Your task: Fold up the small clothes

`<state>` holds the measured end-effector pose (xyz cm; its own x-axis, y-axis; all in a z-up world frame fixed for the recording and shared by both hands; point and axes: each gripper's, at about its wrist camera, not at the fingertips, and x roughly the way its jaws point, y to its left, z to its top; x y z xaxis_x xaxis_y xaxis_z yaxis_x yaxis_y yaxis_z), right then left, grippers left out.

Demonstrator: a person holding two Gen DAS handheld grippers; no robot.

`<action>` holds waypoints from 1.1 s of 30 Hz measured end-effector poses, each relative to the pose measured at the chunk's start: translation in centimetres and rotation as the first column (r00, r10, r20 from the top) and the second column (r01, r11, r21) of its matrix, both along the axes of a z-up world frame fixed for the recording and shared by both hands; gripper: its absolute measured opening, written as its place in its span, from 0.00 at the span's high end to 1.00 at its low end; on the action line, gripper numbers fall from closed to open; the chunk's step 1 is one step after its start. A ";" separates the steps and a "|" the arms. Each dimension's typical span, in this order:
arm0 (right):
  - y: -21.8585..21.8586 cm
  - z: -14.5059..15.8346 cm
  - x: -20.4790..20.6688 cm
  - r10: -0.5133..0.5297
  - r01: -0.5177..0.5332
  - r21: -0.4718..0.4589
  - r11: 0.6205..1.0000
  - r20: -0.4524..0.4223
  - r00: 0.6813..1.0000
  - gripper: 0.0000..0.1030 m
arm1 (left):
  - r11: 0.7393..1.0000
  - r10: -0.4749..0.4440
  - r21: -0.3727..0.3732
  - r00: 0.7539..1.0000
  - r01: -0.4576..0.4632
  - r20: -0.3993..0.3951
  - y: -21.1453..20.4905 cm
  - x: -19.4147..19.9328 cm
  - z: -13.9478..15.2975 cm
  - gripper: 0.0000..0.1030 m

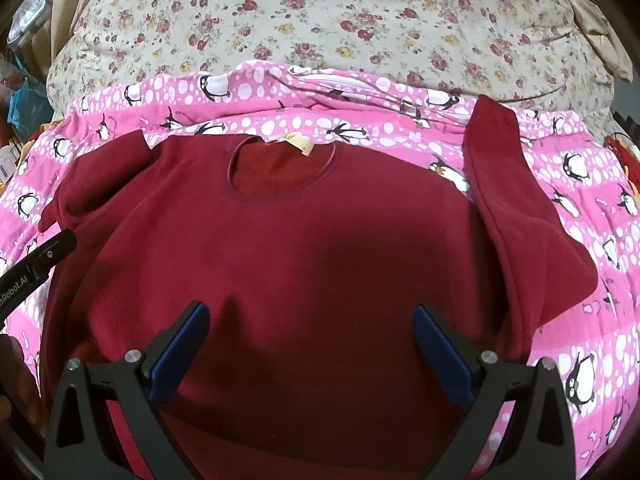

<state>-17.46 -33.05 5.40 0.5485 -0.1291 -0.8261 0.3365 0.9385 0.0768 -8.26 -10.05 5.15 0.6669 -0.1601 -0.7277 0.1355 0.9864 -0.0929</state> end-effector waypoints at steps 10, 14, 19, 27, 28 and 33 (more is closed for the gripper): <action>0.4 0.8 0.5 0.049 -0.049 -0.012 0.999 0.003 0.999 0.00 | 0.989 0.089 -0.110 0.995 -0.094 -0.043 4.4 3.3 2.2 0.34; 0.4 0.8 0.5 0.058 -0.058 0.006 0.998 0.004 0.998 0.00 | 0.977 0.130 -0.165 0.990 -0.137 -0.055 6.1 6.7 3.0 0.34; 0.6 0.3 0.6 0.079 -0.078 0.017 0.997 -0.021 0.997 0.00 | 0.967 0.137 -0.197 0.982 -0.161 -0.127 6.4 11.9 1.5 0.34; 0.5 0.2 0.7 0.099 -0.099 0.013 0.995 -0.038 0.994 0.00 | 0.917 0.176 -0.314 0.956 -0.246 -0.236 7.1 16.7 -2.4 1.00; 0.3 0.2 0.7 0.095 -0.095 0.010 0.995 -0.040 0.995 0.00 | 0.908 0.162 -0.346 0.959 -0.237 -0.233 7.3 16.6 -2.0 1.00; -1.2 0.8 0.2 0.033 -0.033 0.004 0.999 0.000 0.999 0.00 | 0.925 0.013 -0.380 1.000 -0.021 -0.024 4.4 12.9 4.3 1.00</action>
